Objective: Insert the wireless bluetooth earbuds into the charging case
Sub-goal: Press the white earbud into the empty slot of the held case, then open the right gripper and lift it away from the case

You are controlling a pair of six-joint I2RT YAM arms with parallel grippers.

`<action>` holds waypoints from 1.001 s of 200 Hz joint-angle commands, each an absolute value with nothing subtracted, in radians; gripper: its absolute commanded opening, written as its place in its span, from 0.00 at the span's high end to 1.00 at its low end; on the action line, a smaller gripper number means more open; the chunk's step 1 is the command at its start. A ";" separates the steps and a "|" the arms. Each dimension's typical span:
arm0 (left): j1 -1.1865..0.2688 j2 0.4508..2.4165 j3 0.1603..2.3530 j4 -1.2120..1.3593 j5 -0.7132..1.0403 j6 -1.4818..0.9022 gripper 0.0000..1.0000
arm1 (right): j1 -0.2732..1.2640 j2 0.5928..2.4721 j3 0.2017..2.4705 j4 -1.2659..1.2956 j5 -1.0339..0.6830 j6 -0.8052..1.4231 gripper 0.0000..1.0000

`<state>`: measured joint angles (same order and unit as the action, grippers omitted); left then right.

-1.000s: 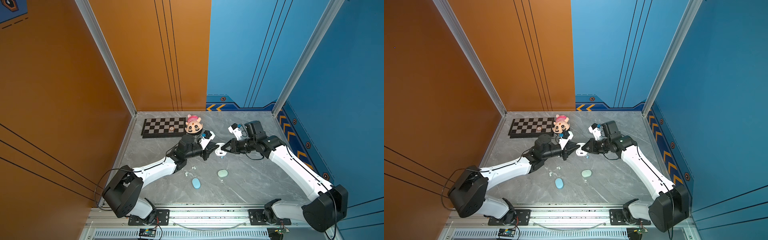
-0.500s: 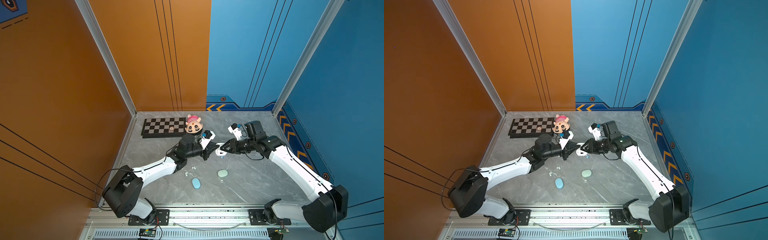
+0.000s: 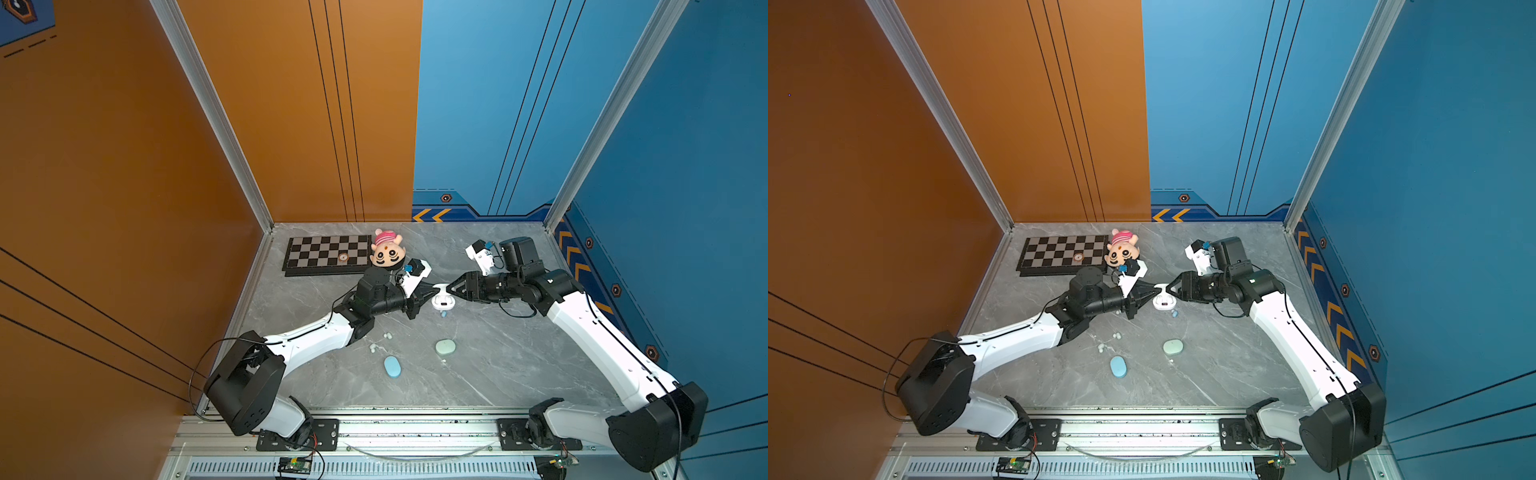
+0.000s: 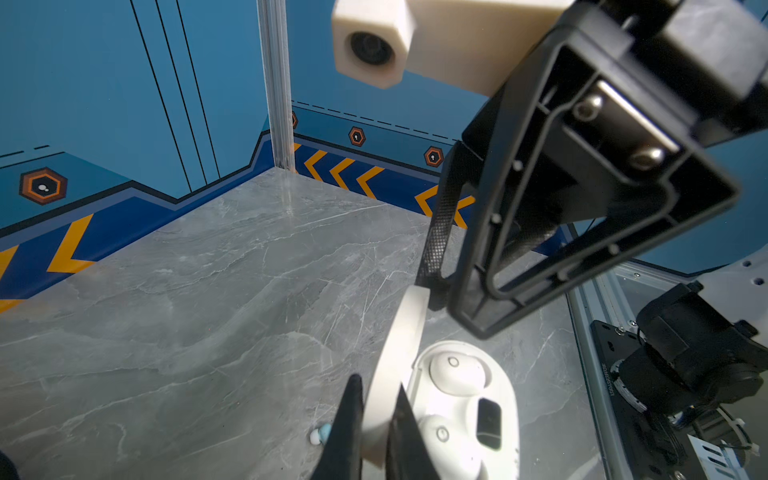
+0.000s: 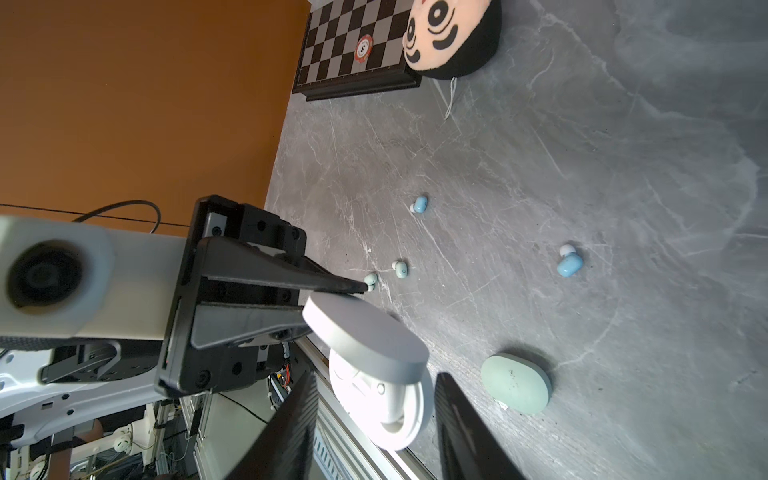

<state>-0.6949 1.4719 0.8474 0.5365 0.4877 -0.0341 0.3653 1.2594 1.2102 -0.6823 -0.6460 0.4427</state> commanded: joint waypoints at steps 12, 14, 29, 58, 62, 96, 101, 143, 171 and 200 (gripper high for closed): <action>-0.703 1.457 0.872 0.569 0.486 -0.017 1.00 | 0.359 1.213 1.250 -0.716 -0.599 0.465 0.51; -0.703 1.457 0.871 0.569 0.485 -0.016 1.00 | 0.359 1.211 1.251 -0.716 -0.597 0.469 0.51; -0.705 1.460 0.870 0.569 0.474 -0.002 1.00 | 0.345 1.190 1.258 -0.713 -0.571 0.505 0.51; -0.728 1.479 0.871 0.569 0.420 0.054 1.00 | 0.283 1.135 1.250 -0.713 -0.429 0.634 0.49; -0.735 1.484 0.872 0.569 0.409 0.064 1.00 | 0.270 1.127 1.244 -0.713 -0.405 0.654 0.49; -0.804 1.571 0.912 0.568 0.341 0.168 1.00 | 0.114 1.079 1.134 -0.726 -0.313 0.844 0.49; -0.817 1.591 0.922 0.569 0.329 0.179 1.00 | 0.093 1.078 1.113 -0.729 -0.314 0.868 0.50; -0.911 1.805 1.022 0.695 0.238 0.178 1.00 | 0.000 1.074 0.941 -0.735 -0.266 1.026 0.50; -0.950 1.950 1.142 0.739 0.240 0.153 1.00 | -0.058 1.068 0.861 -0.735 -0.234 1.111 0.51; -0.954 2.064 1.211 0.785 0.216 0.111 1.00 | -0.104 1.075 0.794 -0.735 -0.202 1.177 0.51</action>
